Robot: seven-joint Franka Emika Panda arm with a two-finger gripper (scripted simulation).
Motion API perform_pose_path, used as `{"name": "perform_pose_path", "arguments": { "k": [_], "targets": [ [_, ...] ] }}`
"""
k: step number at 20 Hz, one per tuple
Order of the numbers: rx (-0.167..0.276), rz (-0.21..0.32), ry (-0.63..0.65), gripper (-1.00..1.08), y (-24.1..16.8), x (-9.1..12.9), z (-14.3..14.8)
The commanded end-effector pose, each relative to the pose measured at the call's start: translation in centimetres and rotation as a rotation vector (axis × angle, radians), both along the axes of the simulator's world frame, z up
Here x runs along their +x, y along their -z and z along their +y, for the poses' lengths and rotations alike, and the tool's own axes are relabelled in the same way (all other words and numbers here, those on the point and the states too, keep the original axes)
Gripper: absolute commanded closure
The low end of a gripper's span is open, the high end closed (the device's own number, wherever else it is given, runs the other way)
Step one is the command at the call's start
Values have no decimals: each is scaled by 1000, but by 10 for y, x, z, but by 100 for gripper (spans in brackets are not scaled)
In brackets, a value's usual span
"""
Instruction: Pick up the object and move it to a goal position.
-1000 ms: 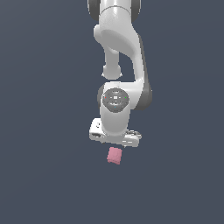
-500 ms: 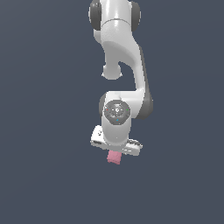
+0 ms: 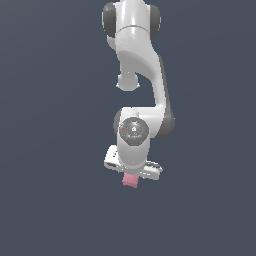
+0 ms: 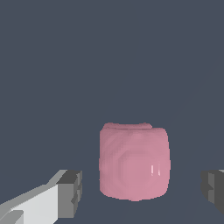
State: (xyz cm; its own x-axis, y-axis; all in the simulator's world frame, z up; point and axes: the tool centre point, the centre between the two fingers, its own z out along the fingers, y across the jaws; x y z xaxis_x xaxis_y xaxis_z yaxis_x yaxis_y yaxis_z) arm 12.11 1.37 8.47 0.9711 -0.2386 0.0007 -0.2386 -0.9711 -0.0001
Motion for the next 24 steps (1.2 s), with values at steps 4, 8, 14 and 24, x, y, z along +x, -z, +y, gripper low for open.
{"name": "perform_pose_path", "arguments": {
  "k": [4,8,14,24],
  "targets": [
    [0,1,1,-92,27,-1,0],
    [0,1,2,-92,44,-1,0],
    [0,1,2,-92,45,0,0],
    [0,1,2,108,45,0,0]
  ]
}}
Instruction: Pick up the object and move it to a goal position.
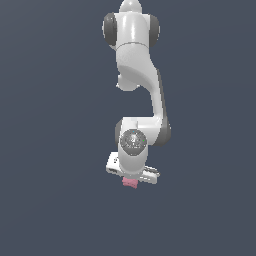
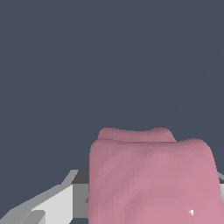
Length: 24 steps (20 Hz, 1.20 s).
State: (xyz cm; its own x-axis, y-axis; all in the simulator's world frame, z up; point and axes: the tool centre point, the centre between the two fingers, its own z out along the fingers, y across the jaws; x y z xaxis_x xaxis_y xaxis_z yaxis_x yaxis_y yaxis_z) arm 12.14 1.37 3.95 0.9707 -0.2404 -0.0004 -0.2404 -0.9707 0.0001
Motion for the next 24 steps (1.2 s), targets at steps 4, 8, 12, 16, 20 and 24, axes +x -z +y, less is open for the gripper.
{"name": "perform_pose_path", "arguments": {
  "k": [4,8,12,16,20,24],
  "targets": [
    [0,0,0,108,-2,0,1],
    [0,0,0,108,-12,-3,6],
    [0,0,0,108,-30,-7,15],
    [0,0,0,108,-58,-14,30],
    [0,0,0,108,-96,-23,49],
    [0,0,0,108,-138,-32,70]
  ]
}}
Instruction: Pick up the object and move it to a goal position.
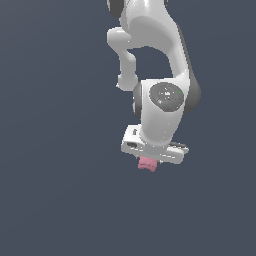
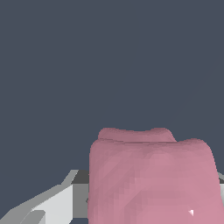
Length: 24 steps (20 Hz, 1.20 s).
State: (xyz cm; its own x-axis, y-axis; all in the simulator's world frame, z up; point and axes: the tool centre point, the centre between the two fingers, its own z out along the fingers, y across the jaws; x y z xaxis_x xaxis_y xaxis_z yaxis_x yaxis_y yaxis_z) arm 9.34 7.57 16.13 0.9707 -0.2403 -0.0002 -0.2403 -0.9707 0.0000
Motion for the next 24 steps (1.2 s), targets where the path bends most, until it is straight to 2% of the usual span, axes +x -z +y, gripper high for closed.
{"name": "perform_pose_path", "arguments": {
  "k": [1,15,24],
  "targets": [
    [0,0,0,108,-26,-6,13],
    [-1,0,0,108,-166,-34,84],
    [-1,0,0,108,-216,-41,110]
  ]
}}
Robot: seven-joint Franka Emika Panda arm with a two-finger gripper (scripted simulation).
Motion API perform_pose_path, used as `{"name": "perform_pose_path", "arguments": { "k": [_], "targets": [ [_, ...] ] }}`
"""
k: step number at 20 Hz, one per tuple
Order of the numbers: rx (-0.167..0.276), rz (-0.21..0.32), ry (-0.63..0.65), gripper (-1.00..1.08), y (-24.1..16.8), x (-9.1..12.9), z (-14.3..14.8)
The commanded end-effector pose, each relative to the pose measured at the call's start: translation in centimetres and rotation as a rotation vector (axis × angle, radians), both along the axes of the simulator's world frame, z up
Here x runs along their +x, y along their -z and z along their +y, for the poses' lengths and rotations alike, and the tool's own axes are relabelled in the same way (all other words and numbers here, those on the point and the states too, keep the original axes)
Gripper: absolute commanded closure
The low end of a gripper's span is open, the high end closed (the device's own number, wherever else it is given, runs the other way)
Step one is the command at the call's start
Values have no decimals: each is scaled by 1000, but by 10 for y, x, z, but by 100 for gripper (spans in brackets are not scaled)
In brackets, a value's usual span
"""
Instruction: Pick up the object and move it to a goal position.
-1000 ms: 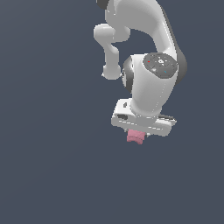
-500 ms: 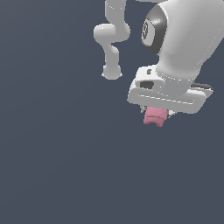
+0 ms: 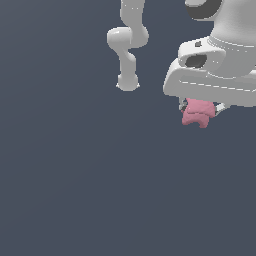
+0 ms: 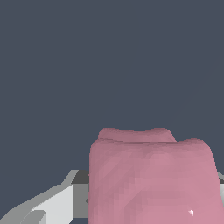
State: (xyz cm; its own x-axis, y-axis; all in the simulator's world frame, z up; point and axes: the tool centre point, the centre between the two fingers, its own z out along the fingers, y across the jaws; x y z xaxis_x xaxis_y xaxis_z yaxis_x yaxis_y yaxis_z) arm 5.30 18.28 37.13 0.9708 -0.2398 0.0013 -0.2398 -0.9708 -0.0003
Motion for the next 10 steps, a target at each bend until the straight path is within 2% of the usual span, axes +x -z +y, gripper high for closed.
{"name": "perform_pose_path", "arguments": {
  "k": [1,10],
  "targets": [
    [-1,1,1,108,-8,-1,4],
    [0,1,1,108,-11,0,6]
  ]
}}
